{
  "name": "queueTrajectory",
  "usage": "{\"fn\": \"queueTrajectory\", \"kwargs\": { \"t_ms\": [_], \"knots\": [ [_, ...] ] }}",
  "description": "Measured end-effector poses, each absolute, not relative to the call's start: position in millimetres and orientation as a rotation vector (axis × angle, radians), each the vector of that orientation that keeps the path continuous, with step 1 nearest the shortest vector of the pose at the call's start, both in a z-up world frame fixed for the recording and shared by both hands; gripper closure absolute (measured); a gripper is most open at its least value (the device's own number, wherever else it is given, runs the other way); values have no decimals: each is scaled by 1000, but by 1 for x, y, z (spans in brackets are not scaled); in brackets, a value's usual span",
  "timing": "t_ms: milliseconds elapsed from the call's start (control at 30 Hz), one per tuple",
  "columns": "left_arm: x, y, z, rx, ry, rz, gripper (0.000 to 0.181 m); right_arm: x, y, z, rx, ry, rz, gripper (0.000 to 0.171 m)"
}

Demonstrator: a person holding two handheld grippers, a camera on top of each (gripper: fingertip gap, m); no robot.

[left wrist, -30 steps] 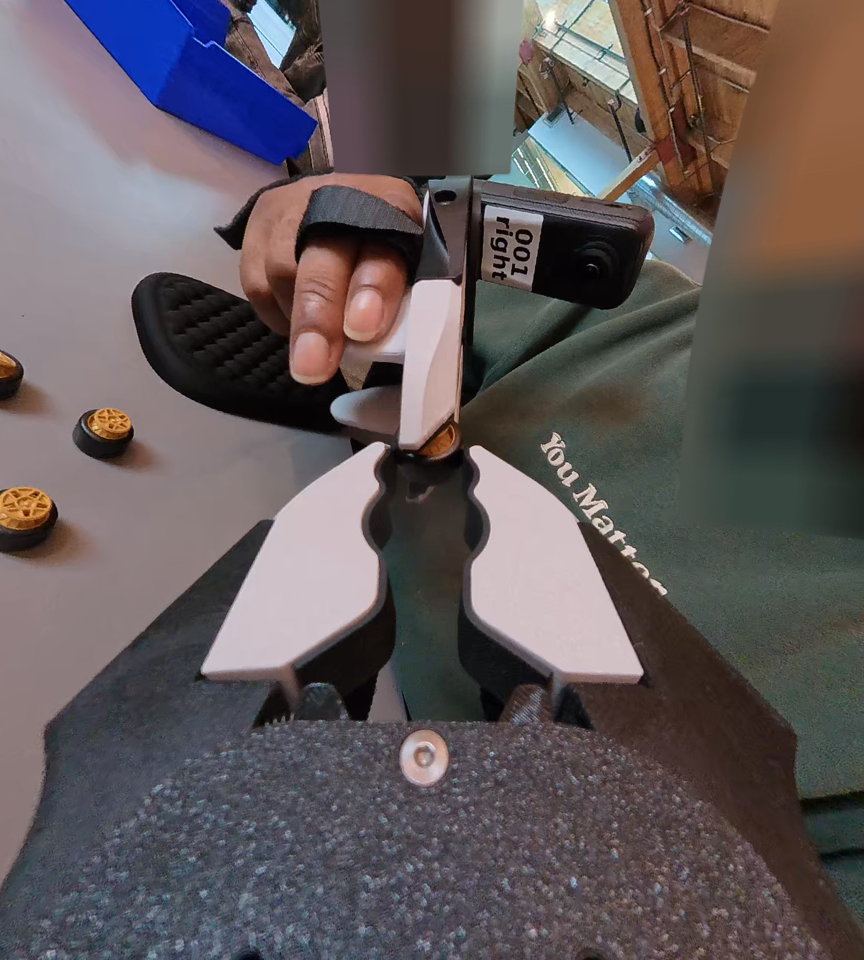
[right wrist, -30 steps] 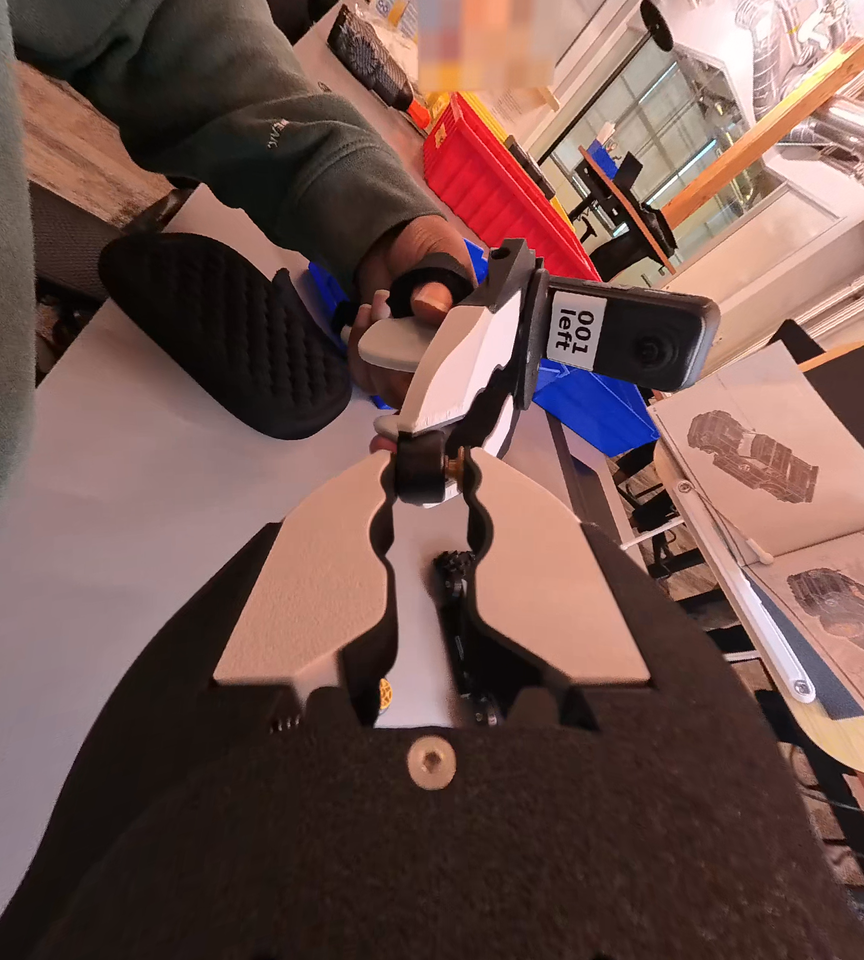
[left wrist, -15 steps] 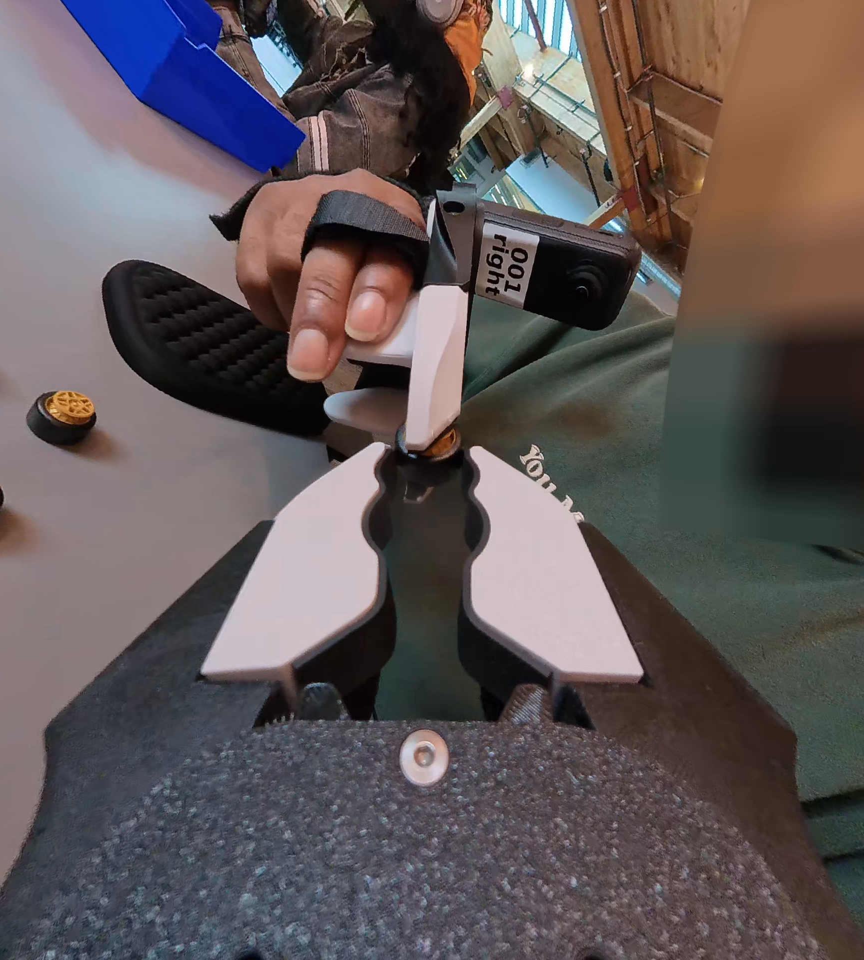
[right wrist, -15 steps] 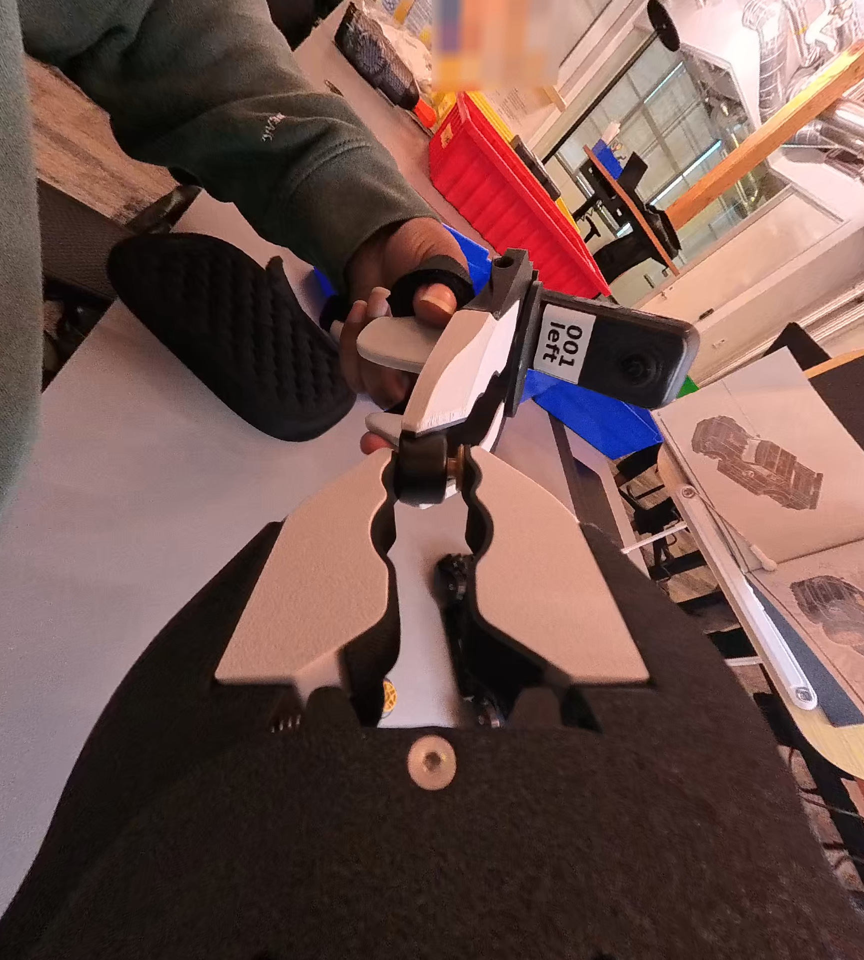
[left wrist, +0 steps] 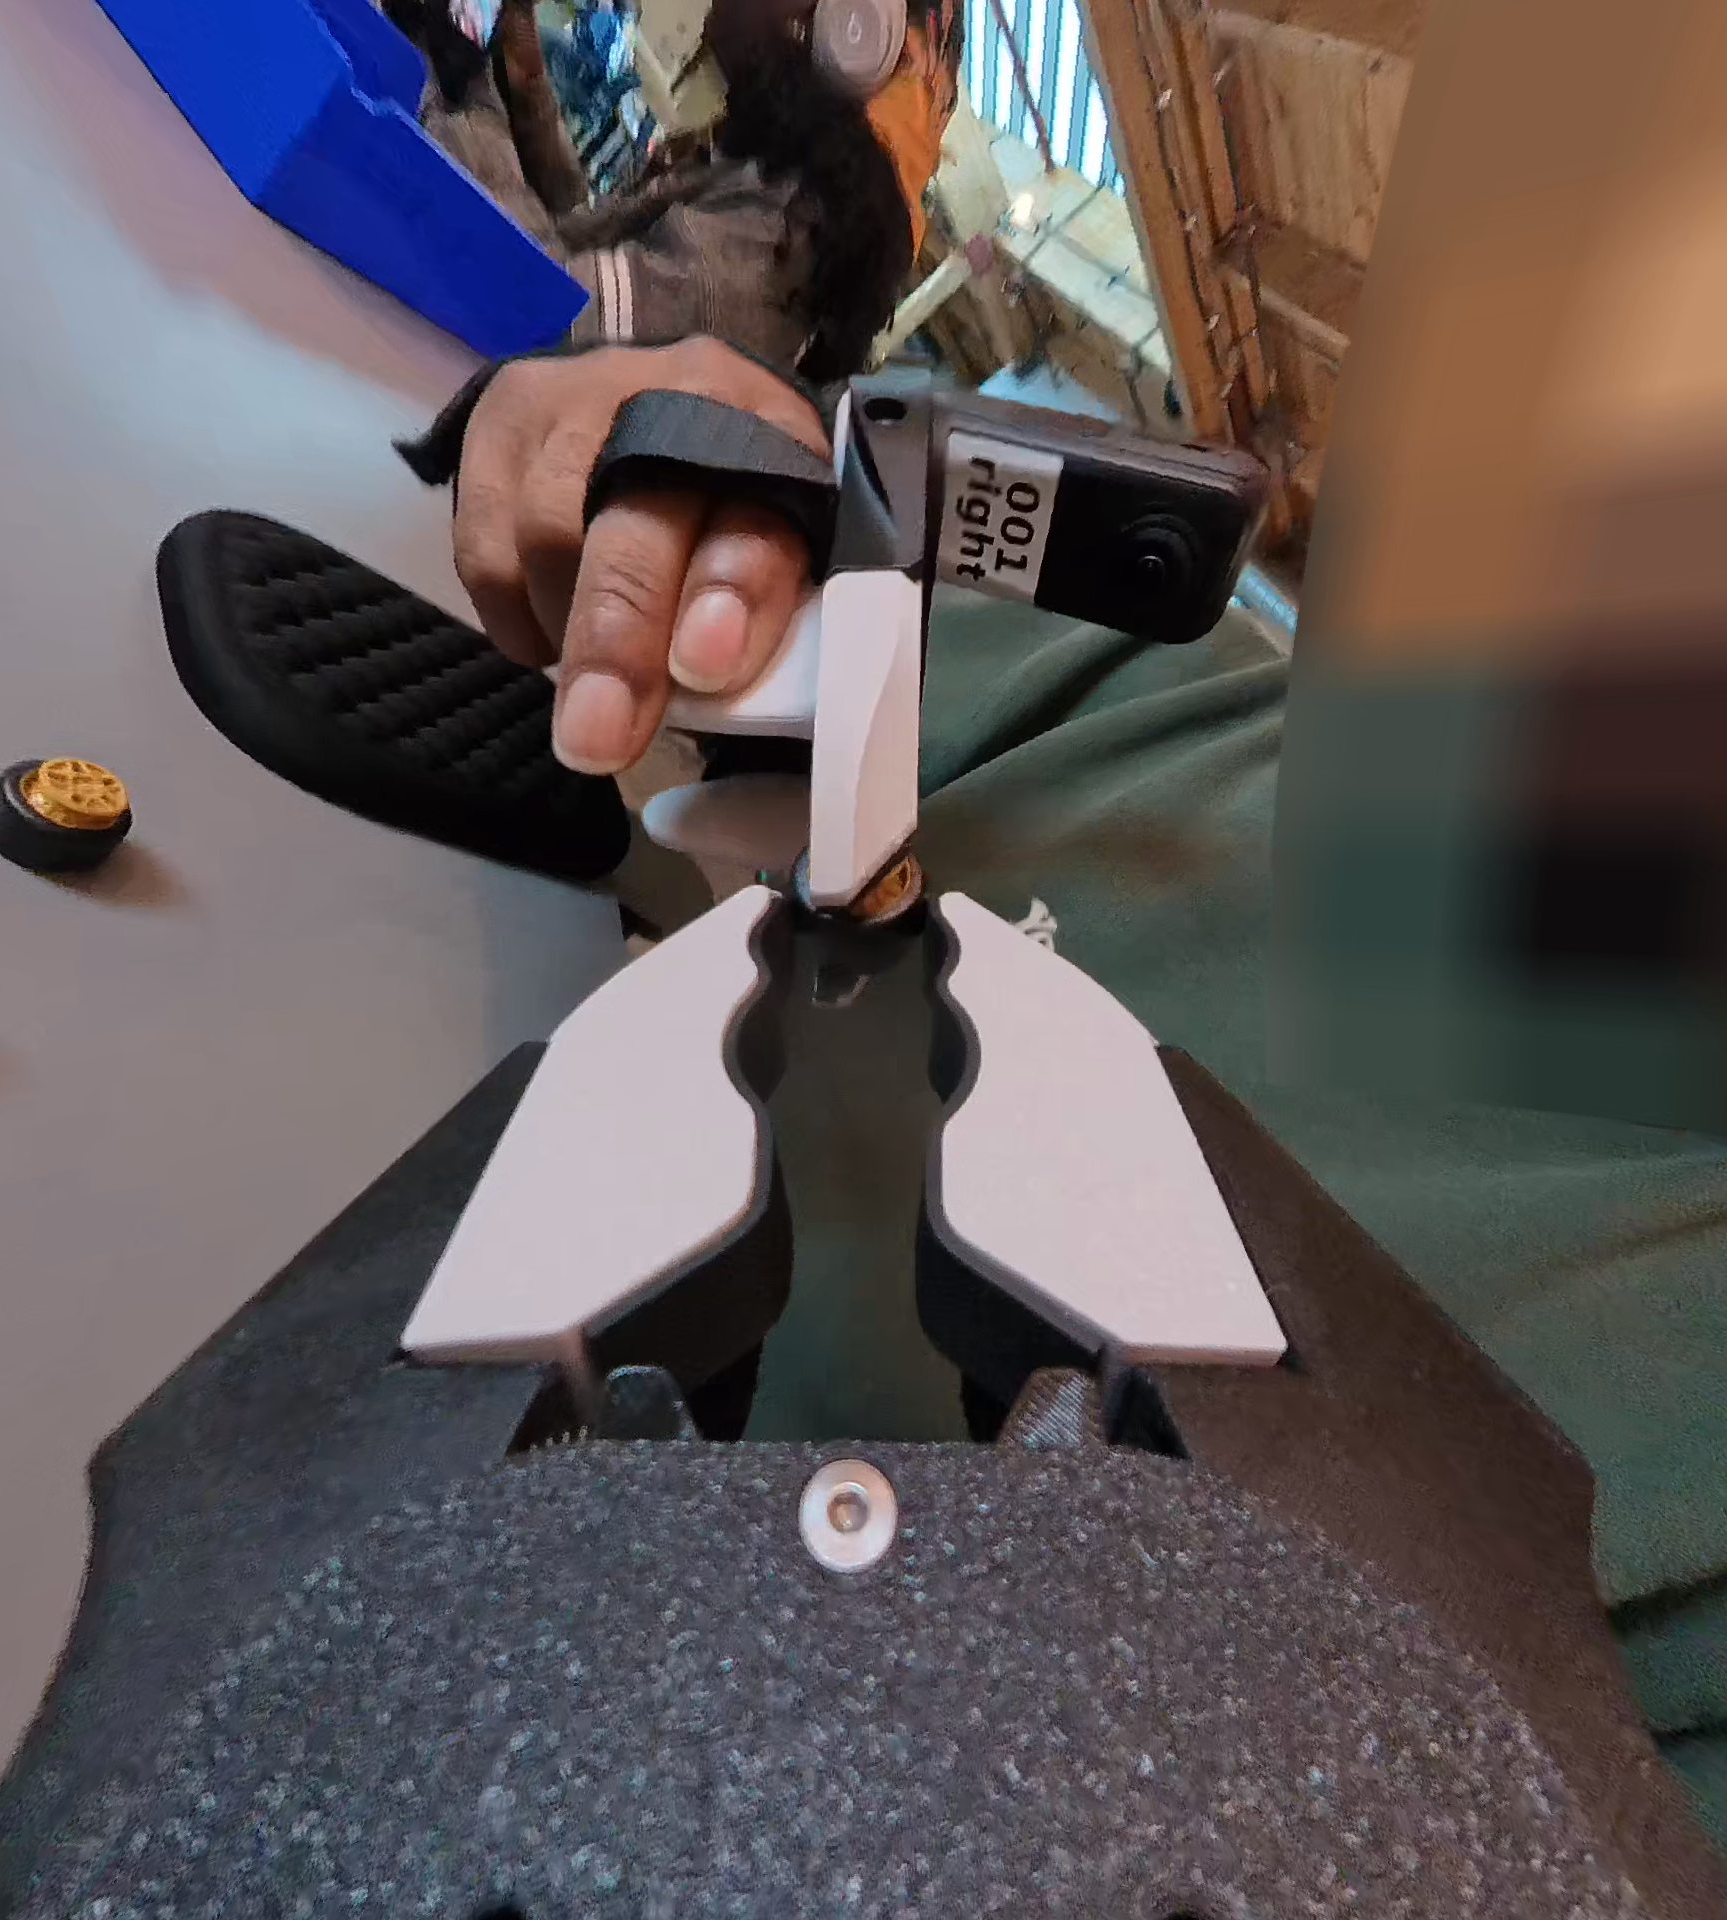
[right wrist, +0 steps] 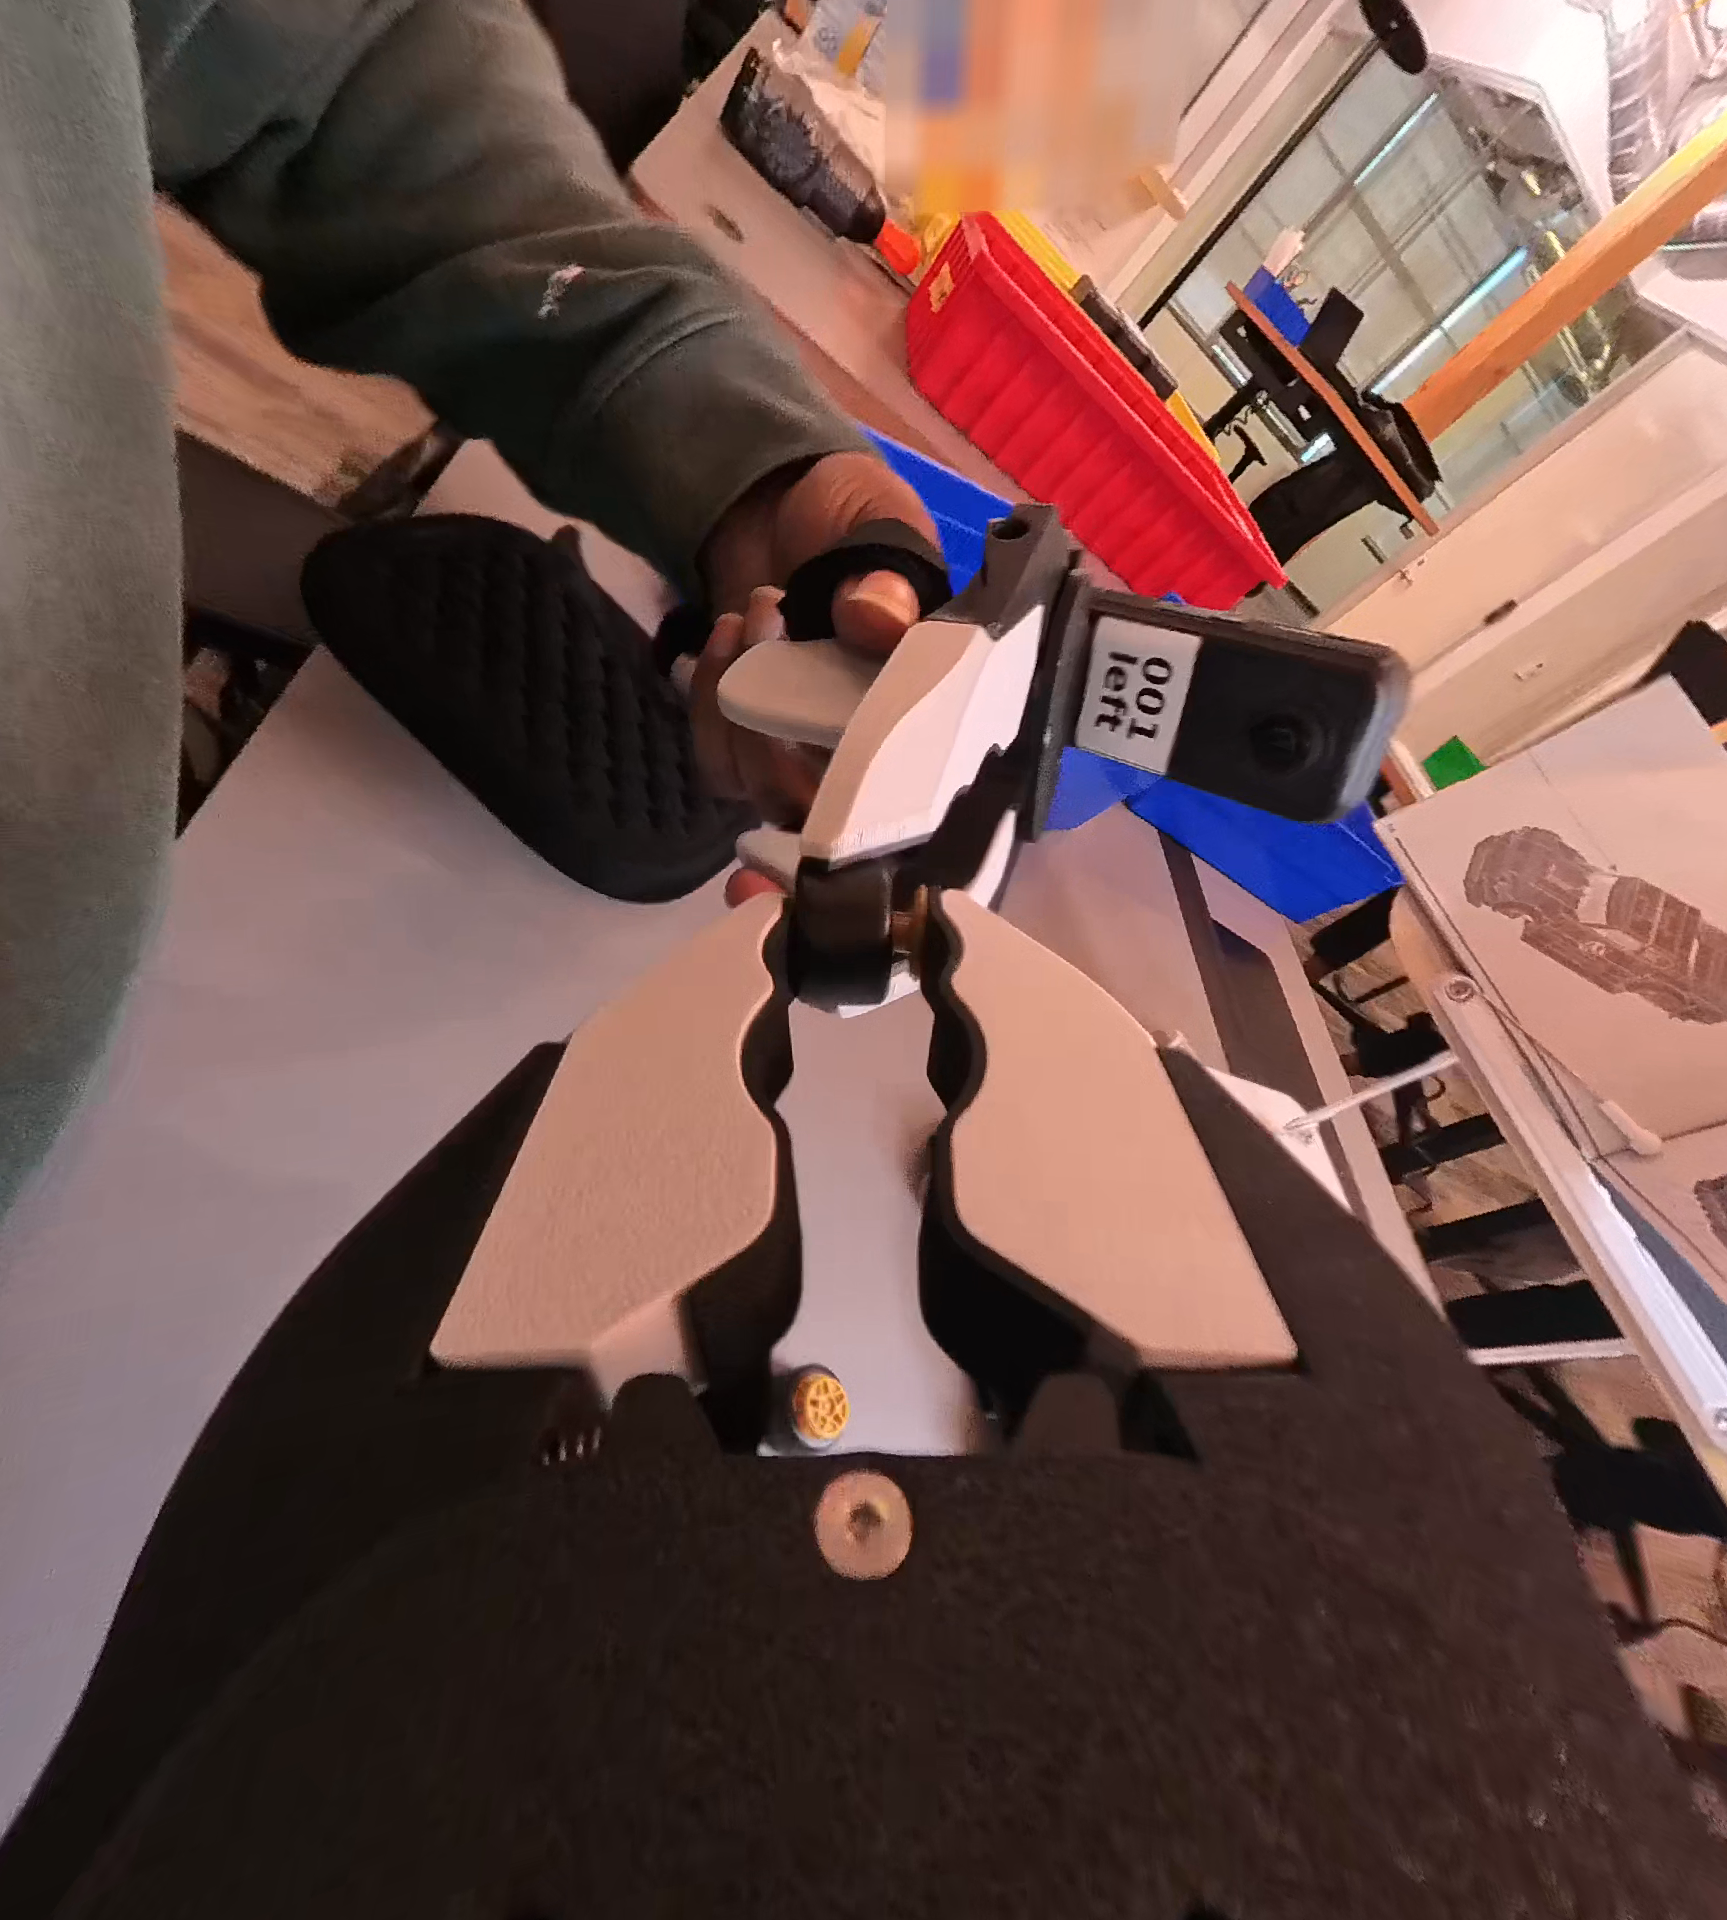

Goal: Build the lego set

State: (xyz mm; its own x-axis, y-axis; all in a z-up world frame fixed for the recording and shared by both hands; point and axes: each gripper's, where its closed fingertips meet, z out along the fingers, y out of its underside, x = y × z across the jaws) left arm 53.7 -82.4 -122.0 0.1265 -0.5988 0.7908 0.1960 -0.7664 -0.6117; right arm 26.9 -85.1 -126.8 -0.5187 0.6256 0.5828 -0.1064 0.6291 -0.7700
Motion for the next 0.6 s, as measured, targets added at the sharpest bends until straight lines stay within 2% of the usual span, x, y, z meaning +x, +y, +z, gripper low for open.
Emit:
{"fn": "queueTrajectory", "kwargs": {
  "t_ms": [233,600],
  "knots": [
    [51,-67,-110,-1633,242,-1597,155,21,-73,-116,-548,-1790,1075,149],
    [50,-70,-102,-1626,201,-1606,157,19,-75,-107,-436,-1736,892,149]
  ]
}}
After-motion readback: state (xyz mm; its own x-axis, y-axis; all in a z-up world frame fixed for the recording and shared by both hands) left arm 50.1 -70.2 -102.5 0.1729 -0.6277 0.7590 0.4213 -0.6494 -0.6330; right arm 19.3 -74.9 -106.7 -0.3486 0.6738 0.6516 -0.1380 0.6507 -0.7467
